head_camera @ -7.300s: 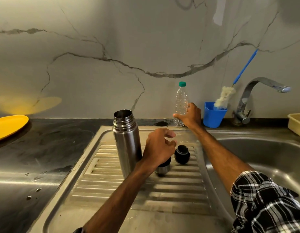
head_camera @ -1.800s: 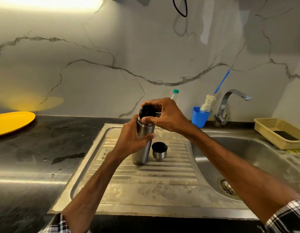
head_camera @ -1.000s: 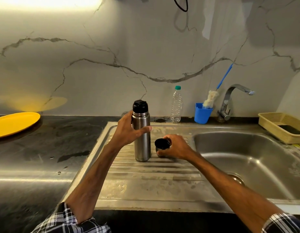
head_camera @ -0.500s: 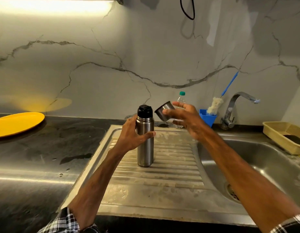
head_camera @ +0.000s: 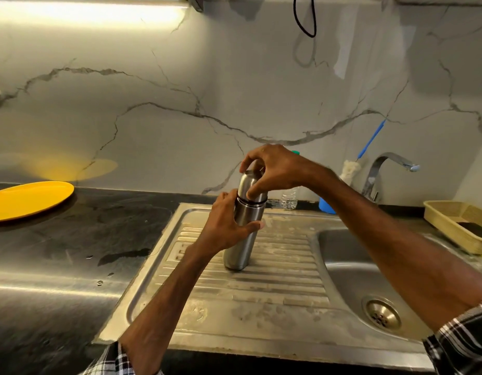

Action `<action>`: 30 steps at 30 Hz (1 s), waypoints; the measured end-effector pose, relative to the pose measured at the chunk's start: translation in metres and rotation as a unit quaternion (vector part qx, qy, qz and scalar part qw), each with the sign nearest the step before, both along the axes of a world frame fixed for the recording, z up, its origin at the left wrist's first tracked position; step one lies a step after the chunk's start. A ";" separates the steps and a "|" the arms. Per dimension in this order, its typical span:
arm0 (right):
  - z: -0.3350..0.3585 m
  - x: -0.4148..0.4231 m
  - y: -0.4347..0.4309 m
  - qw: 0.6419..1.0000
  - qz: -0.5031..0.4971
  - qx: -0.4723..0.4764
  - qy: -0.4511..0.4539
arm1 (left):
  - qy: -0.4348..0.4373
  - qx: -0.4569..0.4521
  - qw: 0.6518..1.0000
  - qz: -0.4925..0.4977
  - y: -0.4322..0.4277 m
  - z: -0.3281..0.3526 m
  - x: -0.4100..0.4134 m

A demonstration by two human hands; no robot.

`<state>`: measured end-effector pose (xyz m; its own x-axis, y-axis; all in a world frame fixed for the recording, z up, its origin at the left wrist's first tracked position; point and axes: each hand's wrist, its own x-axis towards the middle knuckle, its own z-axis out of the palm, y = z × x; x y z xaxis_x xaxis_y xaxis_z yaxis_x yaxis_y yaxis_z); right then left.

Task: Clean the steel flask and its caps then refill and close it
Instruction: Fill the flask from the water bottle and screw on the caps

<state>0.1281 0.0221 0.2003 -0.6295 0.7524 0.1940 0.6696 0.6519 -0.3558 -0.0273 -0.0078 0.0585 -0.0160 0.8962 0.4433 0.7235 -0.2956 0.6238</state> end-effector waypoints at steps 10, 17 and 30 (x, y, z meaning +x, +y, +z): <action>-0.021 0.013 0.000 0.995 -0.064 0.050 -0.058 | 0.017 0.028 0.999 -0.019 0.002 -0.004 0.013; -0.024 0.025 0.007 0.996 -0.037 0.063 -0.052 | 0.035 0.022 0.999 -0.011 0.006 -0.004 0.022; -0.020 0.036 0.016 0.998 -0.032 0.009 -0.047 | 0.031 0.008 0.999 -0.021 0.008 -0.003 0.022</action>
